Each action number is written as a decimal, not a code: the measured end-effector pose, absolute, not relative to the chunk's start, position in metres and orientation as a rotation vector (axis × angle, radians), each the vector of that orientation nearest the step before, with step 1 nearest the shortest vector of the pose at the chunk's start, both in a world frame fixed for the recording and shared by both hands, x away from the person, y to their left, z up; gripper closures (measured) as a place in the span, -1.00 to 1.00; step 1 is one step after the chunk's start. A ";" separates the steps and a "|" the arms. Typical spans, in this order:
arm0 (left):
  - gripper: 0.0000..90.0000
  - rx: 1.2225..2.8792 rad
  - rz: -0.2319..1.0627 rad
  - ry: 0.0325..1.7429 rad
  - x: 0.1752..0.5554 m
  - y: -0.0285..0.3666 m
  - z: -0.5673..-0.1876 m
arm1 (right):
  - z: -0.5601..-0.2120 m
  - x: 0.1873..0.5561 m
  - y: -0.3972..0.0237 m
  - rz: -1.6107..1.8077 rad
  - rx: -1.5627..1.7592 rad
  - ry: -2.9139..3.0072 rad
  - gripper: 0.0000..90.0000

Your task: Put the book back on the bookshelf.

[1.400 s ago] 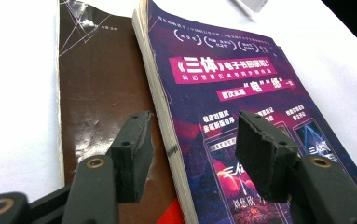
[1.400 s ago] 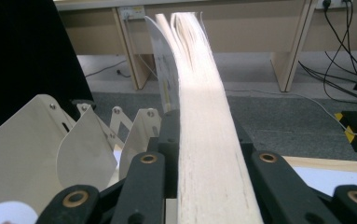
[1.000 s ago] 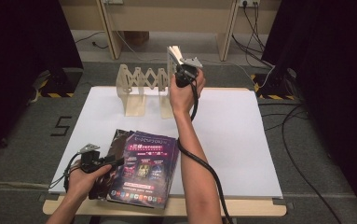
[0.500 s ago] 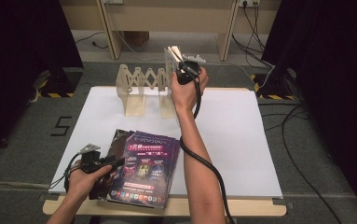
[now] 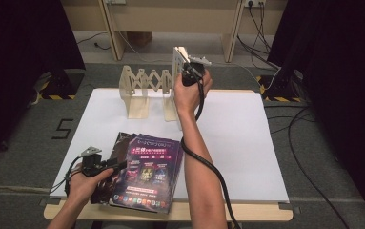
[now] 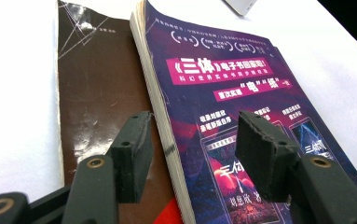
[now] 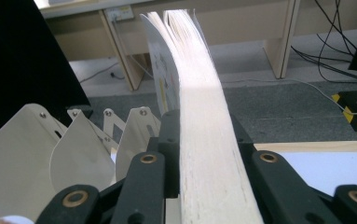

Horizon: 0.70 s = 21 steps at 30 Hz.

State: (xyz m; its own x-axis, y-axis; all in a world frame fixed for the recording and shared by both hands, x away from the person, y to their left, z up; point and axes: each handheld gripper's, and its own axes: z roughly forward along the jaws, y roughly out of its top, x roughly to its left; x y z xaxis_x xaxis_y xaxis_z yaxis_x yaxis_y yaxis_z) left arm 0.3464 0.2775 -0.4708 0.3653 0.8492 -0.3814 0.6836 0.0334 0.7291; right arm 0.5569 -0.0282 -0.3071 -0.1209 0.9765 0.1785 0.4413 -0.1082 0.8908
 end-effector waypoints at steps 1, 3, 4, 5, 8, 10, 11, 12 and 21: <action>0.00 1.701 0.224 1.374 0.346 0.278 -0.471 | -0.308 0.556 -0.028 1.198 1.569 1.584 0.65; 0.00 1.701 0.220 1.373 0.347 0.278 -0.472 | -0.309 0.554 -0.024 1.170 1.545 1.599 0.64; 0.00 1.704 0.218 1.373 0.347 0.277 -0.472 | -0.309 0.553 -0.022 1.162 1.533 1.606 0.64; 0.00 1.705 0.219 1.372 0.347 0.277 -0.473 | -0.309 0.553 -0.022 1.162 1.524 1.610 0.63; 0.00 1.707 0.219 1.376 0.346 0.277 -0.473 | -0.308 0.552 -0.022 1.163 1.526 1.613 0.52; 0.00 1.708 0.221 1.375 0.346 0.276 -0.473 | -0.307 0.552 -0.024 1.160 1.520 1.615 0.44; 0.00 1.708 0.218 1.376 0.346 0.276 -0.473 | -0.307 0.552 -0.024 1.162 1.515 1.626 0.38; -0.01 1.710 0.217 1.375 0.346 0.275 -0.473 | -0.307 0.552 -0.024 1.154 1.512 1.635 0.35; -0.02 1.697 0.228 1.369 0.345 0.275 -0.472 | -0.310 0.540 -0.026 1.174 1.478 1.671 0.32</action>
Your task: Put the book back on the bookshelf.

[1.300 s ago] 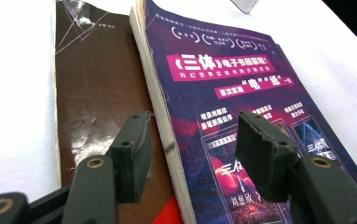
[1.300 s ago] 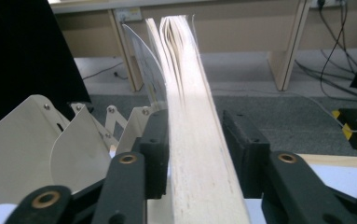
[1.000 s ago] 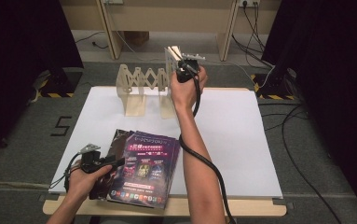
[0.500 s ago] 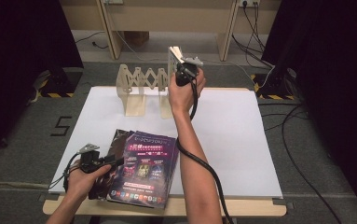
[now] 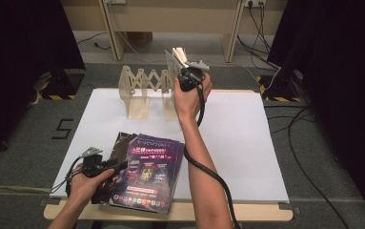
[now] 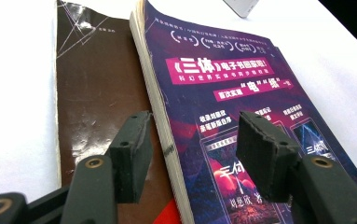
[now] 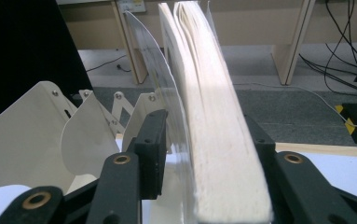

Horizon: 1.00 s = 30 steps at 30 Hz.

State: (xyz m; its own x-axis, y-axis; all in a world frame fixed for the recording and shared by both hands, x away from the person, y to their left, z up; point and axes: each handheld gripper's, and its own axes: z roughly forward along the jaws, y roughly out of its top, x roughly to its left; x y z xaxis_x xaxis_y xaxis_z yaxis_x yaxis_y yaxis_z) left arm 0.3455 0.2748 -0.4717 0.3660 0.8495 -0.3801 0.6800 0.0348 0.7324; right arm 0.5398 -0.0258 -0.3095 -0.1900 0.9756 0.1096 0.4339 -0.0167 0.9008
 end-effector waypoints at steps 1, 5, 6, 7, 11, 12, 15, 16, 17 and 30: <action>-0.02 1.698 0.231 1.368 0.345 0.275 -0.471 | -0.309 0.538 -0.025 1.176 1.480 1.675 0.32; -0.02 1.699 0.231 1.361 0.345 0.274 -0.470 | -0.310 0.533 -0.024 1.173 1.462 1.682 0.30; -0.02 1.701 0.229 1.362 0.345 0.275 -0.470 | -0.309 0.532 -0.024 1.175 1.461 1.684 0.30; -0.02 1.702 0.229 1.365 0.345 0.274 -0.471 | -0.309 0.531 -0.024 1.175 1.462 1.683 0.30; -0.02 1.704 0.231 1.364 0.345 0.274 -0.471 | -0.309 0.528 -0.026 1.177 1.456 1.680 0.29; -0.02 1.703 0.230 1.365 0.345 0.274 -0.471 | -0.310 0.527 -0.026 1.178 1.457 1.680 0.29; -0.02 1.701 0.233 1.368 0.345 0.273 -0.470 | -0.310 0.525 -0.029 1.188 1.462 1.684 0.29; -0.02 1.700 0.231 1.365 0.345 0.273 -0.471 | -0.310 0.524 -0.029 1.195 1.463 1.685 0.29; -0.02 1.701 0.232 1.368 0.345 0.273 -0.471 | -0.309 0.523 -0.030 1.196 1.464 1.684 0.29; -0.02 1.697 0.233 1.379 0.348 0.271 -0.472 | -0.313 0.506 -0.039 1.228 1.476 1.710 0.28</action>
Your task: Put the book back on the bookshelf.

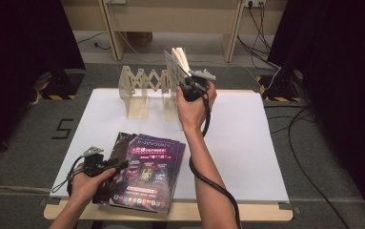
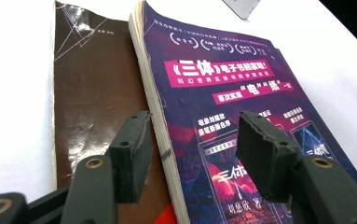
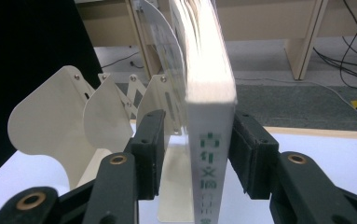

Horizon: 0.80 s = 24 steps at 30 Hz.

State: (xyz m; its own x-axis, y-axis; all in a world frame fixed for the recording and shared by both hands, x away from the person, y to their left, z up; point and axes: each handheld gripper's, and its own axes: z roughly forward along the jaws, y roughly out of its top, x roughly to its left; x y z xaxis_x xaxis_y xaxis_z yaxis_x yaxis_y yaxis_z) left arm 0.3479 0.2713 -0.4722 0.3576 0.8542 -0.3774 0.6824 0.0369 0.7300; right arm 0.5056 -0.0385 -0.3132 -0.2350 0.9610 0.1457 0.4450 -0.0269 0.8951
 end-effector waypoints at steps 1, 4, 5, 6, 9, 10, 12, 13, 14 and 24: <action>-0.02 1.700 0.234 1.380 0.348 0.271 -0.472 | -0.314 0.504 -0.039 1.236 1.479 1.712 0.27; -0.02 1.702 0.228 1.381 0.349 0.270 -0.474 | -0.314 0.499 -0.041 1.236 1.469 1.716 0.27; -0.01 1.703 0.228 1.381 0.349 0.270 -0.474 | -0.314 0.498 -0.041 1.238 1.467 1.716 0.27; -0.01 1.701 0.228 1.384 0.349 0.270 -0.474 | -0.313 0.497 -0.042 1.234 1.460 1.719 0.27; -0.01 1.698 0.230 1.387 0.349 0.271 -0.474 | -0.314 0.494 -0.043 1.233 1.458 1.722 0.27; -0.01 1.696 0.231 1.387 0.349 0.271 -0.474 | -0.314 0.492 -0.043 1.241 1.466 1.723 0.27; -0.01 1.698 0.231 1.390 0.350 0.271 -0.474 | -0.315 0.490 -0.044 1.245 1.465 1.722 0.27; 0.00 1.699 0.232 1.391 0.350 0.271 -0.474 | -0.315 0.489 -0.045 1.249 1.462 1.725 0.27; 0.00 1.699 0.232 1.393 0.350 0.271 -0.474 | -0.316 0.488 -0.046 1.253 1.460 1.726 0.27; 0.02 1.699 0.224 1.399 0.354 0.270 -0.475 | -0.323 0.477 -0.056 1.267 1.480 1.746 0.26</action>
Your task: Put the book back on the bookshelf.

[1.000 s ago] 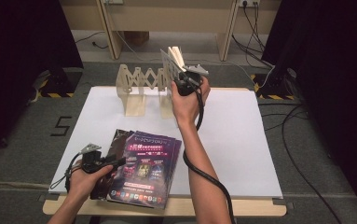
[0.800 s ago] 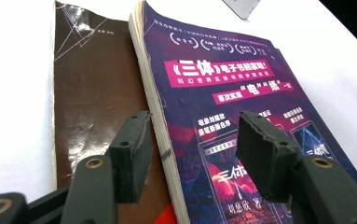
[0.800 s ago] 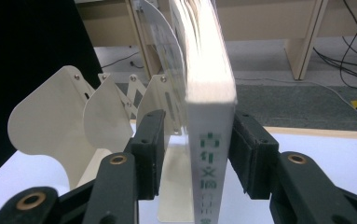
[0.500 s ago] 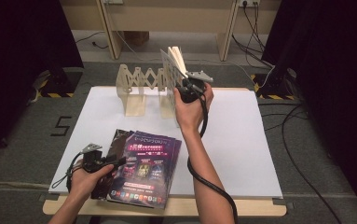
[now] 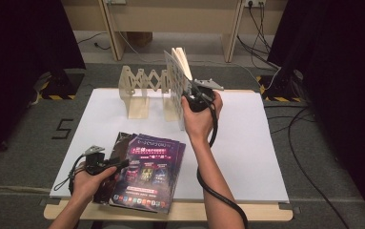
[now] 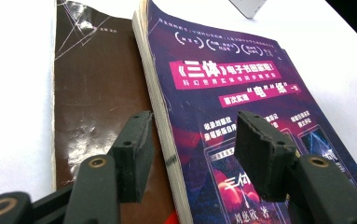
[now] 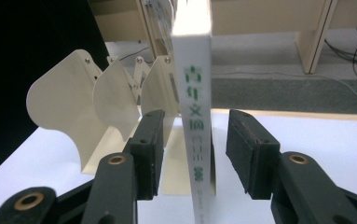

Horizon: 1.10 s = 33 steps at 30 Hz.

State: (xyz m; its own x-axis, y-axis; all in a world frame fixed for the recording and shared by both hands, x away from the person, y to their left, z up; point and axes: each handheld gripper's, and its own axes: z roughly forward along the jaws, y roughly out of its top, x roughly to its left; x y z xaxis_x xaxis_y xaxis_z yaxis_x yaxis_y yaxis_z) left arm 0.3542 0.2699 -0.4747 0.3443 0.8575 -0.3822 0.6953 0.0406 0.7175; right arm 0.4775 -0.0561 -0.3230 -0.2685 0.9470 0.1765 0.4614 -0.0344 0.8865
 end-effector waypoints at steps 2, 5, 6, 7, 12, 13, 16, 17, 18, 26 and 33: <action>0.03 1.699 0.222 1.402 0.355 0.269 -0.475 | -0.325 0.474 -0.060 1.267 1.483 1.749 0.26; 0.04 1.698 0.222 1.403 0.358 0.268 -0.474 | -0.328 0.468 -0.064 1.280 1.496 1.768 0.26; 0.04 1.696 0.221 1.407 0.359 0.268 -0.474 | -0.329 0.467 -0.065 1.279 1.498 1.772 0.26; 0.04 1.694 0.219 1.409 0.360 0.268 -0.474 | -0.330 0.465 -0.067 1.275 1.501 1.776 0.26; 0.08 1.693 0.212 1.435 0.368 0.267 -0.474 | -0.342 0.454 -0.074 1.279 1.546 1.834 0.26; 0.09 1.690 0.206 1.441 0.370 0.267 -0.474 | -0.346 0.451 -0.074 1.275 1.555 1.855 0.26; 0.14 1.686 0.201 1.461 0.376 0.265 -0.475 | -0.363 0.443 -0.077 1.272 1.594 1.912 0.26; 0.16 1.685 0.198 1.463 0.378 0.265 -0.475 | -0.369 0.441 -0.078 1.263 1.602 1.929 0.26; 0.16 1.686 0.192 1.469 0.380 0.264 -0.475 | -0.374 0.439 -0.078 1.263 1.611 1.945 0.26; 0.21 1.682 0.163 1.496 0.391 0.258 -0.481 | -0.428 0.422 -0.066 1.202 1.714 2.144 0.26; 0.25 1.682 0.162 1.512 0.393 0.257 -0.484 | -0.465 0.414 -0.046 1.118 1.757 2.290 0.26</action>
